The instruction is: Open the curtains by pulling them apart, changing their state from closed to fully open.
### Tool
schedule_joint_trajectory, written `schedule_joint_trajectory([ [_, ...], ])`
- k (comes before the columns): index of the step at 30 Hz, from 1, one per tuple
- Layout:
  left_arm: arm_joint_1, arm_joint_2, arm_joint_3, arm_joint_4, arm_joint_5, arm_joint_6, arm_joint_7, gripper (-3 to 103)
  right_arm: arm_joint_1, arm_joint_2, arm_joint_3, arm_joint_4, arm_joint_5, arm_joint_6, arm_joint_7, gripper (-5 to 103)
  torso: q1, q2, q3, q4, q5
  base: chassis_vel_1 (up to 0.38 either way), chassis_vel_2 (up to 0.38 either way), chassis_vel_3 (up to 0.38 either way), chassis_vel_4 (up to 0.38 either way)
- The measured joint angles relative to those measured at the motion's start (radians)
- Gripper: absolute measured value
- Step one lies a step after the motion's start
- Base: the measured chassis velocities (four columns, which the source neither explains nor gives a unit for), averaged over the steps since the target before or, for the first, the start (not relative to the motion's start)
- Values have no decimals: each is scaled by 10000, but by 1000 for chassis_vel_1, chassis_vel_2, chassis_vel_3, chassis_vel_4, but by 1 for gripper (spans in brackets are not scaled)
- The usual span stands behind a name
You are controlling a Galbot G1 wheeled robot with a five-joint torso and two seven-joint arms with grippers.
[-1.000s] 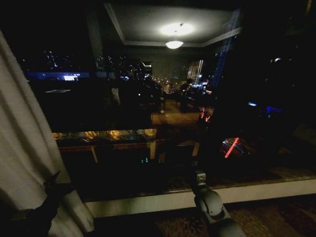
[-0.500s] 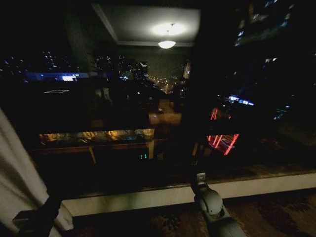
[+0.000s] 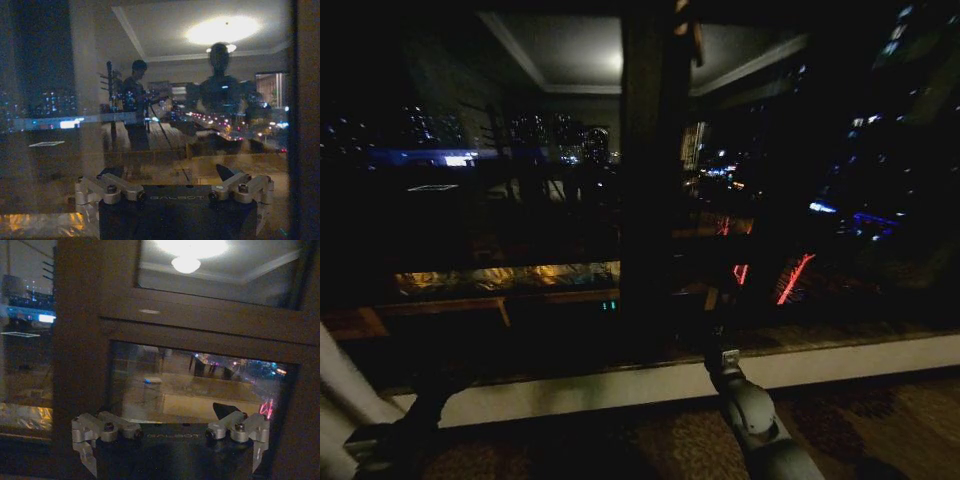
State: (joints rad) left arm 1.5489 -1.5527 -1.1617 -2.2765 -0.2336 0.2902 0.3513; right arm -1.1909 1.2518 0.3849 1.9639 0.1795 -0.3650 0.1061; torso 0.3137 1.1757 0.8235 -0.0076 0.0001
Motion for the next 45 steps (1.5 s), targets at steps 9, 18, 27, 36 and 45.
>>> schedule_joint_trajectory([
  [9, -25, -197, -48, -7, -23, 41, -178, 100, -54, -121, 146, 31, 167, 17, -10, 100, 2, 0, 1, 0, -2, -279, -435, 277, 434],
  [18, 100, -349, -30, -80, 17, 16, -168, 100, -262, -155, 255, 39, 271, 67, -7, 100, 1, -1, 0, -1, -1, -241, -466, 236, 463],
  [27, 217, -336, -94, -134, -17, -42, -145, 100, -296, -162, 285, 197, 282, 67, 24, 100, 0, 1, 0, -4, 3, -159, -438, 152, 445],
  [36, 118, -244, -111, 122, -41, -82, -138, 100, -439, -135, 424, 319, 239, 63, 29, 100, 1, 0, -1, 0, -3, -33, -355, 20, 365],
  [45, -59, -10, -46, 281, -74, -74, -131, 100, -447, -38, 467, 341, 103, 52, 35, 100, 1, -1, 0, -1, 3, 19, -402, -12, 391],
])
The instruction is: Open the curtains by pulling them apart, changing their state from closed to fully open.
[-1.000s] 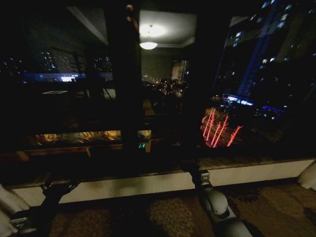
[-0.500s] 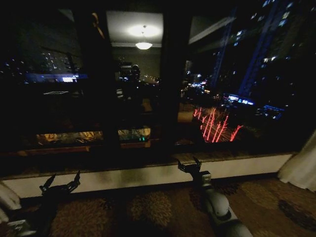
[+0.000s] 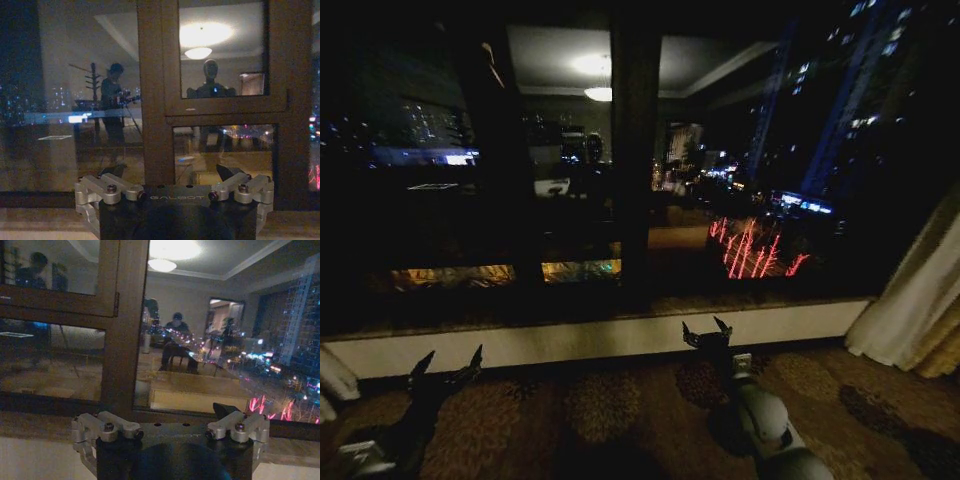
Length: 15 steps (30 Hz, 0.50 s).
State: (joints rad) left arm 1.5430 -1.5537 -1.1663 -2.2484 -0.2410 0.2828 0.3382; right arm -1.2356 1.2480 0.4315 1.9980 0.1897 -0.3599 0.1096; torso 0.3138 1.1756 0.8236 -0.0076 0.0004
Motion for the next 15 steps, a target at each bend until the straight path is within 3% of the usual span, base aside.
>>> schedule_joint_trajectory([
  [8, 3, 150, -110, 131, -308, -5, 5, 100, 12, 184, -195, -30, -402, -2, -9, 100, 0, 0, 0, 0, -3, 19, -379, -22, 358],
  [15, -17, 281, -188, 226, -425, -14, 8, 100, 5, 232, -238, -118, -561, -3, -37, 100, 3, -1, 1, -1, -1, 154, -331, -124, 349],
])
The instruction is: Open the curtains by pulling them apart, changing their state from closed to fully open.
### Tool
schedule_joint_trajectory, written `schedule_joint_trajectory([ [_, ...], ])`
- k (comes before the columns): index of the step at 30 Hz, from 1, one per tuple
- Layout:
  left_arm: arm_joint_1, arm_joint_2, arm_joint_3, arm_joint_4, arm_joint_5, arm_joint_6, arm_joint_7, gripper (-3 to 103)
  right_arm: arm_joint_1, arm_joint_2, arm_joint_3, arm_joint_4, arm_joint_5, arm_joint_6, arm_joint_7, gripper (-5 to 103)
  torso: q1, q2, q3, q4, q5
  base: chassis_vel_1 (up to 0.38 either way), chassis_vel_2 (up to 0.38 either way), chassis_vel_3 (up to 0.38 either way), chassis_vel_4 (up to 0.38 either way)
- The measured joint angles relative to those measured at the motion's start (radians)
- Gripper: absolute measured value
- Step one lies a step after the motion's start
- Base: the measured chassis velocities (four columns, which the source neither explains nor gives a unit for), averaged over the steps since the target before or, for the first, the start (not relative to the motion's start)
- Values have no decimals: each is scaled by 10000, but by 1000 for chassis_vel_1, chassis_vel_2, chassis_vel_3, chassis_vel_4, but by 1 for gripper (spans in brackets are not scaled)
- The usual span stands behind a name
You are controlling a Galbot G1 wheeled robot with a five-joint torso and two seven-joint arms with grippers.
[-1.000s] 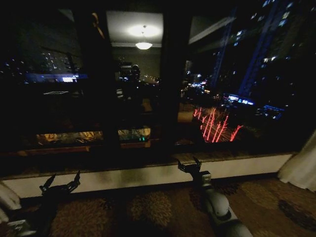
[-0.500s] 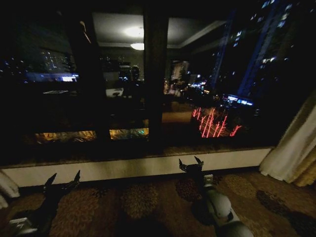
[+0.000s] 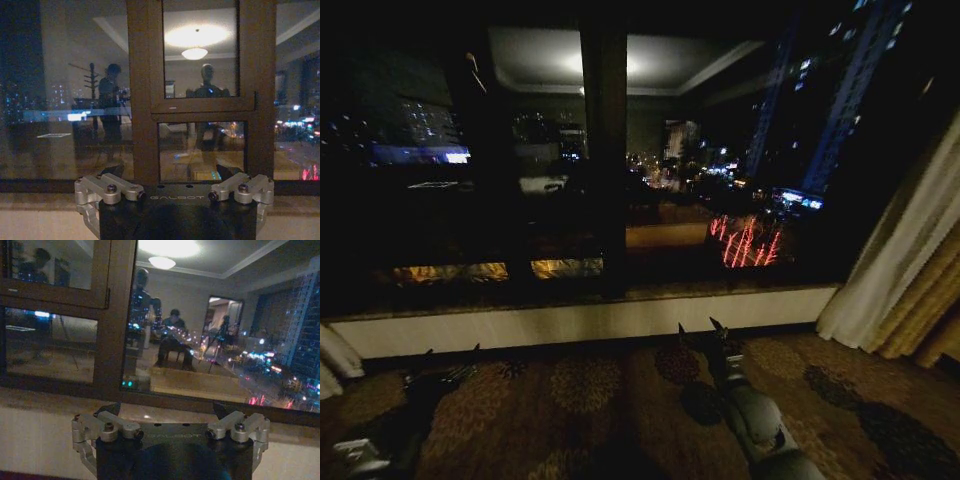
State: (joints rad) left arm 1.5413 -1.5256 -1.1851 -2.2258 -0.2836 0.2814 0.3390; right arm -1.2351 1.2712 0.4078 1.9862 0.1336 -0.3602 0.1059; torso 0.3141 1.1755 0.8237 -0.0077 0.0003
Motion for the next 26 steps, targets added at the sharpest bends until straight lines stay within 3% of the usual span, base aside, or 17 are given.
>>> schedule_joint_trajectory([
  [10, -22, -155, 147, -65, 35, -17, -6, 100, 129, -29, 12, -418, -651, 505, 301, 100, -16, 10, -6, 5, -2, 236, -302, -235, 346],
  [13, -42, -171, 157, -88, 23, -62, -6, 100, 154, -62, -15, -418, -625, 511, 325, 100, -16, 11, -6, -4, 1, 70, -39, -127, 20],
  [26, 57, -274, 84, 1, -141, -195, -13, 100, 107, -37, -88, -260, -541, 514, 330, 100, -3, -1, -1, 1, 0, -18, 37, 26, -24],
])
